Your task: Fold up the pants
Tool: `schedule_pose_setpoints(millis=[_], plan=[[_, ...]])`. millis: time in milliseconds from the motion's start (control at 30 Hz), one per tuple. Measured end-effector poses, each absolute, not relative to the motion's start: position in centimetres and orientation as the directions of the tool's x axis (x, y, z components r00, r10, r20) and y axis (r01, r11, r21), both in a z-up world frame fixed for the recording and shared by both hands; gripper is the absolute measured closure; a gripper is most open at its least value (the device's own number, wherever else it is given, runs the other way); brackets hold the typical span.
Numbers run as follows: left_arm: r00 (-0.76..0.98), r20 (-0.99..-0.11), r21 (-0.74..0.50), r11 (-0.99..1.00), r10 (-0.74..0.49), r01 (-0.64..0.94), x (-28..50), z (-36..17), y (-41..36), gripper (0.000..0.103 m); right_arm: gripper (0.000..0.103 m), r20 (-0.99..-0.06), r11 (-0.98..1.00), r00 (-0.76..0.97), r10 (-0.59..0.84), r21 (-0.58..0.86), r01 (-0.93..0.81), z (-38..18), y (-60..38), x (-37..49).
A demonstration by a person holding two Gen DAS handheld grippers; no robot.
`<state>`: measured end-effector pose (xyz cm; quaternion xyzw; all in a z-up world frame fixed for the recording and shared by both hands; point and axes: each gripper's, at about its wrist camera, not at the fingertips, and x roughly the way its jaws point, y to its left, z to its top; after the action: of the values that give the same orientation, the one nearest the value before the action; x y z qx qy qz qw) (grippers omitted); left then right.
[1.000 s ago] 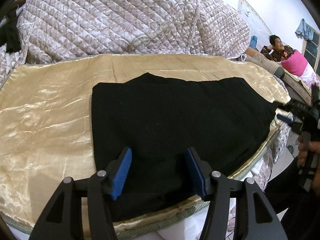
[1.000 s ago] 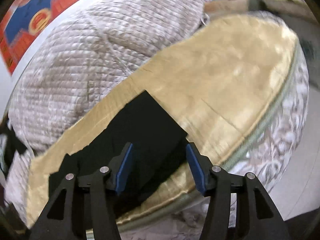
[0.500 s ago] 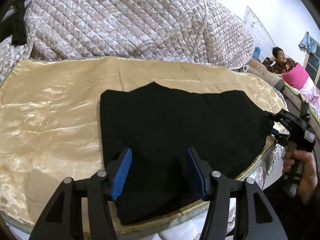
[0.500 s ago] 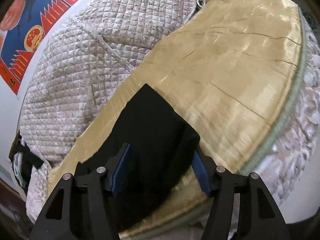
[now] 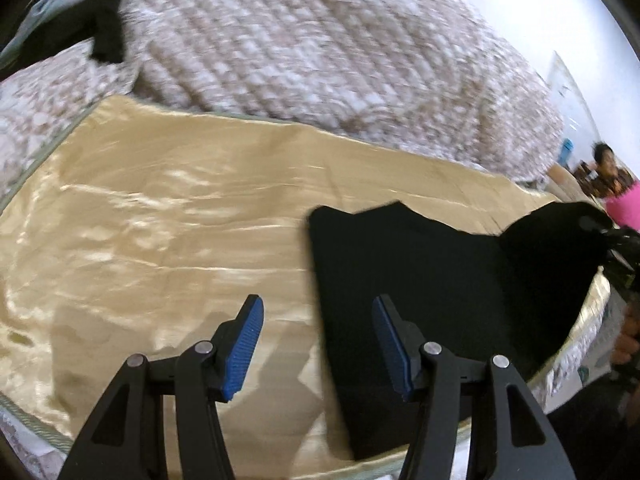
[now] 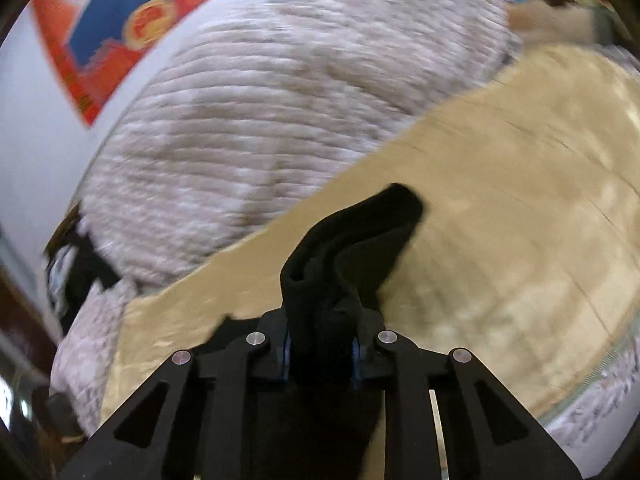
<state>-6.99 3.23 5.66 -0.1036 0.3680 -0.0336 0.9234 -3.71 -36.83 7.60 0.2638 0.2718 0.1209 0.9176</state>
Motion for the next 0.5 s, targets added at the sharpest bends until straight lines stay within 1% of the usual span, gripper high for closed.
schedule_pose_setpoints(millis=[100, 233, 367, 500], plan=[[0.738, -0.666, -0.239, 0.968, -0.109, -0.073, -7.1, 6.0, 5.3, 0.044, 0.082, -0.417, 0.843, 0.798, 0.435, 0.501, -0.197, 9.7, -32.4, -4.0], [0.754, -0.653, -0.263, 0.956, -0.076, -0.131, -7.7, 6.4, 7.7, 0.044, 0.082, -0.437, 0.833, 0.732, 0.522, 0.445, -0.328, 10.2, -26.2, -4.4], [0.762, -0.645, -0.288, 0.942, -0.058, -0.173, -8.1, 6.7, 9.5, 0.044, 0.082, -0.509, 0.799, 0.615, 0.602, 0.403, -0.447, 7.9, -19.3, -4.7], [0.765, -0.641, -0.301, 0.937, -0.06, -0.178, -8.4, 6.8, 10.2, 0.044, 0.082, -0.62, 0.796, 0.519, 0.589, 0.333, -0.506, 3.4, -14.9, -5.2]])
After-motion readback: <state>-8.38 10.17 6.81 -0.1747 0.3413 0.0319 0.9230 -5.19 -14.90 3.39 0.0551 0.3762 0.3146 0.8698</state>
